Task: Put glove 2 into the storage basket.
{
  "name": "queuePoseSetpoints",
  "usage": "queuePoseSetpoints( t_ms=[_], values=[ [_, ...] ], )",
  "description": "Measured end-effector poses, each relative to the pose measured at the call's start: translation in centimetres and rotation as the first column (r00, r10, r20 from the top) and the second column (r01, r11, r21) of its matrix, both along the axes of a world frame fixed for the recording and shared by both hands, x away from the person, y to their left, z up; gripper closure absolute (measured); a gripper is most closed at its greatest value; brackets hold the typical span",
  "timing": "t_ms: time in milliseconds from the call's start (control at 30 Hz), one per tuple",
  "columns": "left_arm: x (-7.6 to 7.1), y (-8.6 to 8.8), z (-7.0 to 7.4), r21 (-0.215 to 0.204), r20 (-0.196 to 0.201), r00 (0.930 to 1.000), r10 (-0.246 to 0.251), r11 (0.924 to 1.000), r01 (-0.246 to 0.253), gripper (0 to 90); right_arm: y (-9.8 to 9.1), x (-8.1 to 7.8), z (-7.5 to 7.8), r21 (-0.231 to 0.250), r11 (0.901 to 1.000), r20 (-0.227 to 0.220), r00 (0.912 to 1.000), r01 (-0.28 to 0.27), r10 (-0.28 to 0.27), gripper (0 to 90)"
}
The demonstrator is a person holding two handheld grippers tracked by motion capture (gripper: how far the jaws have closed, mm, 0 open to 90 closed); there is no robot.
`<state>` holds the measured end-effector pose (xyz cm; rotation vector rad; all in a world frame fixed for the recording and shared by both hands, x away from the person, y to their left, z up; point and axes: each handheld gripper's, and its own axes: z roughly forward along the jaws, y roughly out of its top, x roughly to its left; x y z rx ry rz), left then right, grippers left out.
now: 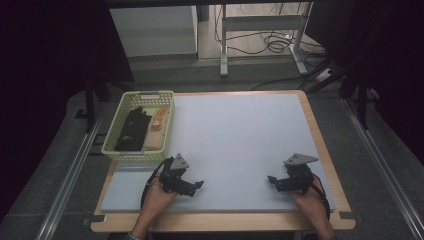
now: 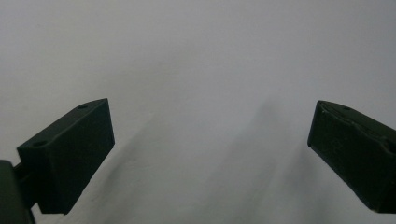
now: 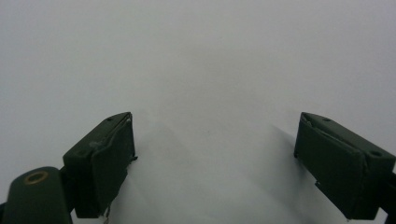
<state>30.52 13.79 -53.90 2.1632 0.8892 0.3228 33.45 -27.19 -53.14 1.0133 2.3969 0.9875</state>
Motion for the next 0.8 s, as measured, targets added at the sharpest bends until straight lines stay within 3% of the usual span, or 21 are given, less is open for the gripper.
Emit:
queuePoseSetpoints(
  t_ms=[167,400,800],
  values=[
    [-0.1,-0.2,-0.5,0.011,-0.009,1.0,-0.005,0.9999,0.005,0.9,0.0,0.0,0.0,-0.001,1.0,0.001,1.0,0.0,0.0,12.0],
    [-0.1,-0.8,-0.9,0.058,-0.012,0.9999,-0.009,0.9983,0.01,0.8,0.0,0.0,0.0,-0.001,1.0,0.001,1.0,0.0,0.0,11.9],
    [0.0,-0.7,-1.0,0.055,-0.03,0.9995,-0.006,0.9985,0.007,0.4,0.0,0.0,0.0,0.0,1.0,0.001,1.0,0.0,0.0,11.9]
  ],
)
